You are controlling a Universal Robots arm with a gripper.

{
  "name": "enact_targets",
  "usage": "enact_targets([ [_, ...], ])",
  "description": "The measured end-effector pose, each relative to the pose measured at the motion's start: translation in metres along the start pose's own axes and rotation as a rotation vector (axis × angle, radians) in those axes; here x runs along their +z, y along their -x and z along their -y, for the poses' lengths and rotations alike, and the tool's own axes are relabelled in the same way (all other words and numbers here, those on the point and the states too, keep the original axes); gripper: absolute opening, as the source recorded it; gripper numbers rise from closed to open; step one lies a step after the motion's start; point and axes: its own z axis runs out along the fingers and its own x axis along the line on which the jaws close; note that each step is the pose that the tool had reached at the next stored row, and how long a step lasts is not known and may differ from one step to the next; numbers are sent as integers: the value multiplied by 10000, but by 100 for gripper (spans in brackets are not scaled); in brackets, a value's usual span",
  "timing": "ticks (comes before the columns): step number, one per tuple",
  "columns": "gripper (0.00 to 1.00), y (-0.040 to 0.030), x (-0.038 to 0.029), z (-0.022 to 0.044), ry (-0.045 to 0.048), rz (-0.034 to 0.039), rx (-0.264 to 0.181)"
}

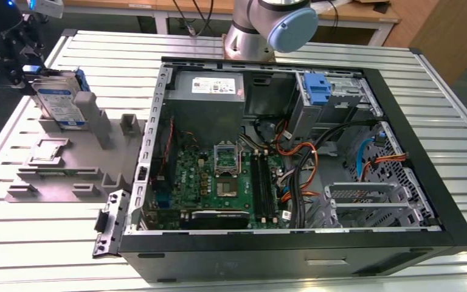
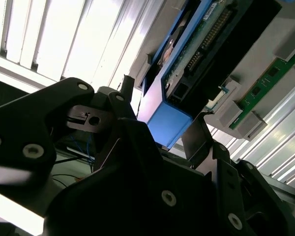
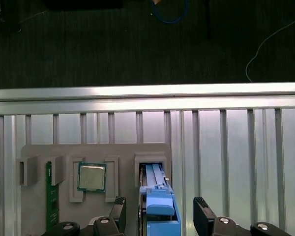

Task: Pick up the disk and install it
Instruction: 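Pick up the disk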

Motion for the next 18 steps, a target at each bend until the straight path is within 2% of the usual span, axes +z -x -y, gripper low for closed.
enact_targets([
  [10, 65, 0, 3, -1, -1, -5, -10],
  [12, 64, 0, 3, -1, 0, -5, -10],
  [13, 56, 0, 4, -1, -1, -5, -10],
  [18, 56, 0, 5, -1, 0, -5, -10],
])
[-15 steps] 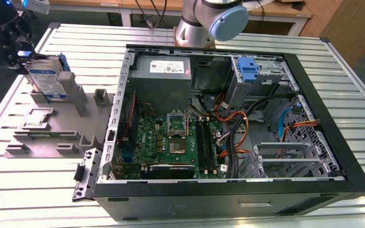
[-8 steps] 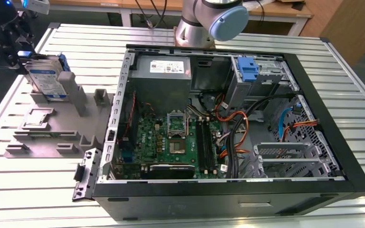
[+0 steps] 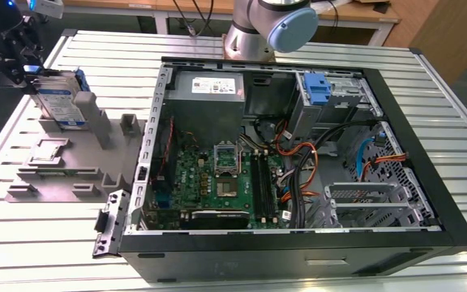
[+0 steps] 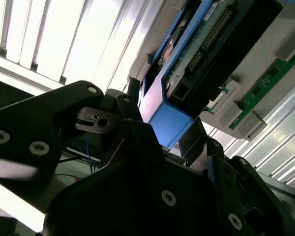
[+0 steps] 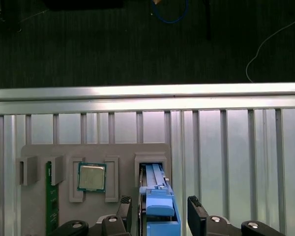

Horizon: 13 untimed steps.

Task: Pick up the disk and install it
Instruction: 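Pick up the disk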

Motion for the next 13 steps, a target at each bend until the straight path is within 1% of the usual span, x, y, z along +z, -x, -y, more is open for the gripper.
enact_targets([
  [7, 55, 0, 1, 0, 0, 0, 0],
  [8, 48, 0, 2, 0, 0, 0, 0],
  [13, 48, 0, 3, 0, 0, 0, 0],
])
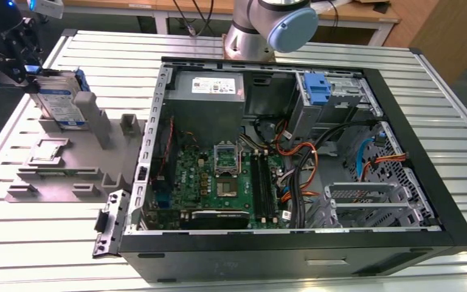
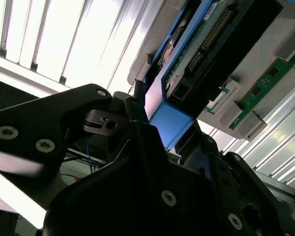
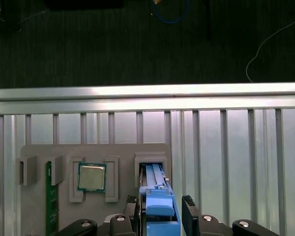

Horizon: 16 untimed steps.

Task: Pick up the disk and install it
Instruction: 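Pick up the disk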

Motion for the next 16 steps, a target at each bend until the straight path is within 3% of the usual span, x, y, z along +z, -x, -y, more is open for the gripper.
enact_targets([
  [10, 47, 0, 2, 0, 0, 0, -1],
  [11, 40, 0, 2, 0, 0, 0, -1],
  [16, 38, 0, 3, 0, 0, 0, 0],
])
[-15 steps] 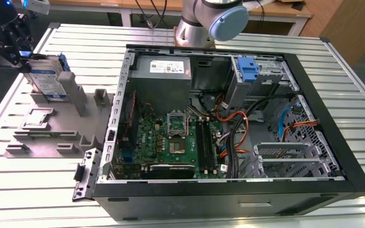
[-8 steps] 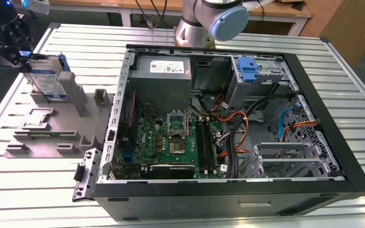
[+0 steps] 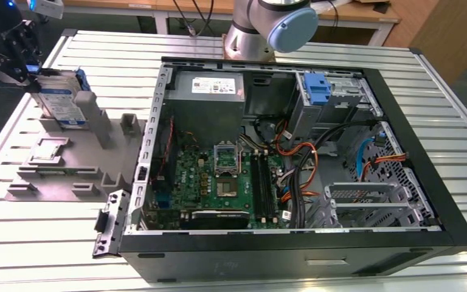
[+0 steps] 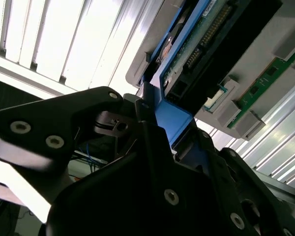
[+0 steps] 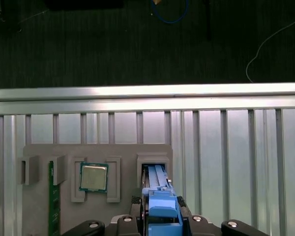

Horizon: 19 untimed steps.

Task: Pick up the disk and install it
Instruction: 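Pick up the disk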

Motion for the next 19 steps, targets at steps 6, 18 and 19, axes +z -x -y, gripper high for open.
enact_targets([
  [6, 37, 0, 3, 0, 0, 0, -1],
  [18, 37, 1, -30, 0, -3, 2, -1],
  [19, 37, 0, -30, 0, -5, 2, -1],
])
